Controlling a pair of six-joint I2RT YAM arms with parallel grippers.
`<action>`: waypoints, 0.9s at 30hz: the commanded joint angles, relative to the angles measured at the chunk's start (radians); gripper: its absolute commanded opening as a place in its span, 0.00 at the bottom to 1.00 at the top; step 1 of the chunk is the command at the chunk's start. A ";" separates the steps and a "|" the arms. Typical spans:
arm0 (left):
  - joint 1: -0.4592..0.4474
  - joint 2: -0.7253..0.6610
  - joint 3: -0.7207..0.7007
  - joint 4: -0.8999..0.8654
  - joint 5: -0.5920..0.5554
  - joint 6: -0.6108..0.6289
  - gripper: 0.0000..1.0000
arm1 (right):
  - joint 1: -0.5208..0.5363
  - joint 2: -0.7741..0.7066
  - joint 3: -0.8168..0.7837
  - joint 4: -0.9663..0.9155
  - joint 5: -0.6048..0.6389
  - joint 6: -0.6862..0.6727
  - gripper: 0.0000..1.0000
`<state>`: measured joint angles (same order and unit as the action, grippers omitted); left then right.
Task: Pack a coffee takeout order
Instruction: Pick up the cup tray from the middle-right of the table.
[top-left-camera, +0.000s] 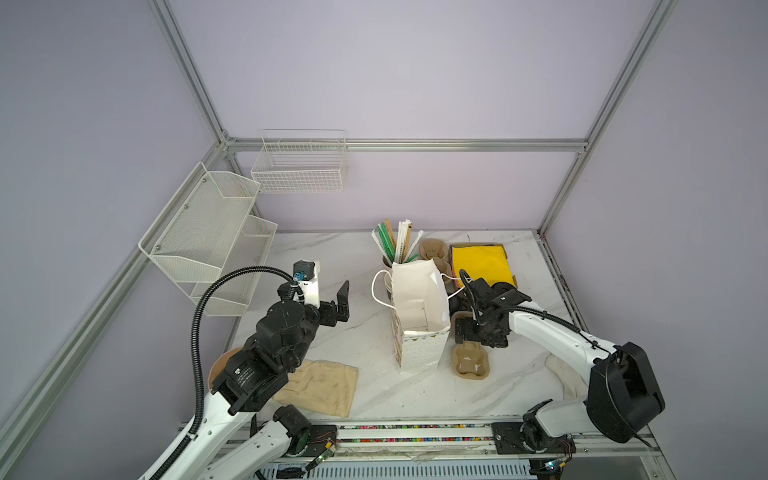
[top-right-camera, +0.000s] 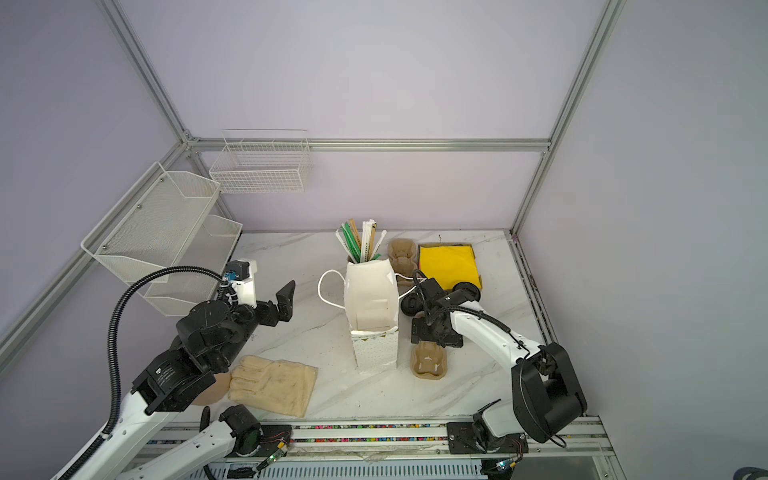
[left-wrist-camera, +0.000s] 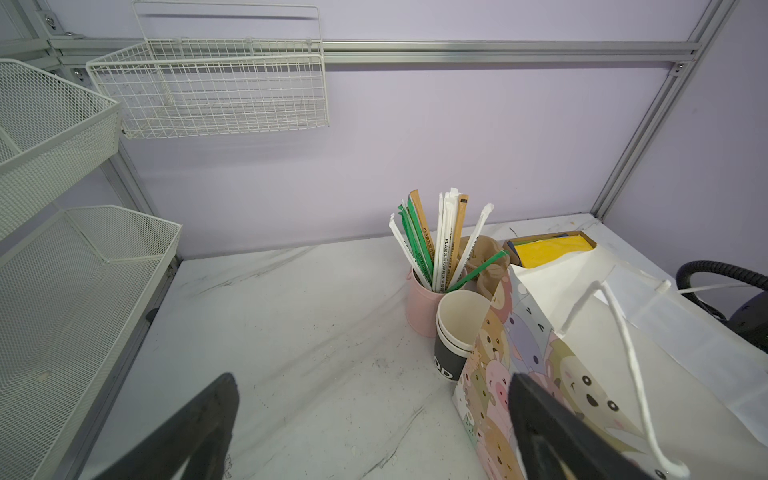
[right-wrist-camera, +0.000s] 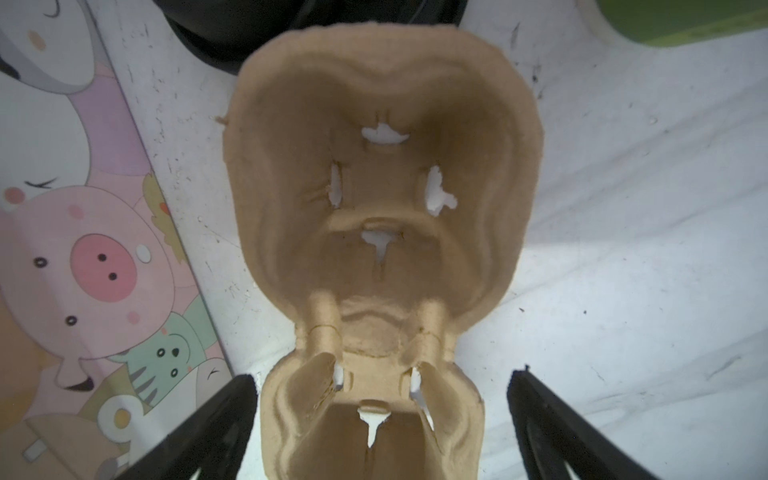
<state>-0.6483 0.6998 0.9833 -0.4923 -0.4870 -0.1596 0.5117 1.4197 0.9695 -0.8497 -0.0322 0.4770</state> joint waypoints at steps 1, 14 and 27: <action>0.004 -0.008 -0.029 0.049 -0.014 0.028 1.00 | 0.007 -0.002 -0.021 -0.016 -0.016 0.003 0.97; 0.004 -0.003 -0.038 0.048 -0.018 0.031 1.00 | 0.008 0.061 -0.017 0.033 0.009 -0.013 0.97; 0.004 0.004 -0.038 0.049 -0.023 0.038 1.00 | 0.008 0.059 -0.046 0.101 -0.007 0.012 0.92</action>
<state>-0.6483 0.7052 0.9829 -0.4862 -0.4976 -0.1375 0.5121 1.4784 0.9333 -0.7662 -0.0425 0.4751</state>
